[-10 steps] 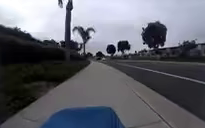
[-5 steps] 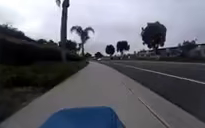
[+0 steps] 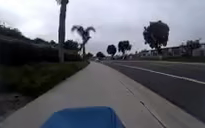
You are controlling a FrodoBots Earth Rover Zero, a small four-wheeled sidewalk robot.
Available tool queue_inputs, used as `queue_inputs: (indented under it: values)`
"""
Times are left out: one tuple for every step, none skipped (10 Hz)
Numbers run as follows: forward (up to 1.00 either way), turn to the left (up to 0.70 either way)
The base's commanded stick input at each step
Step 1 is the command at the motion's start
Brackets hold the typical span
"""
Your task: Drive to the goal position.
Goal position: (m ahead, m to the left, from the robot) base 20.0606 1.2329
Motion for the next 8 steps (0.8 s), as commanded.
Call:
queue_inputs:
  values:
    - [1.0,0.0]
    - [1.0,0.0]
    - [1.0,0.0]
    - [1.0,-0.07]
    - [1.0,-0.23]
    - [1.0,-0.27]
    - [1.0,-0.27]
    - [1.0,-0.27]
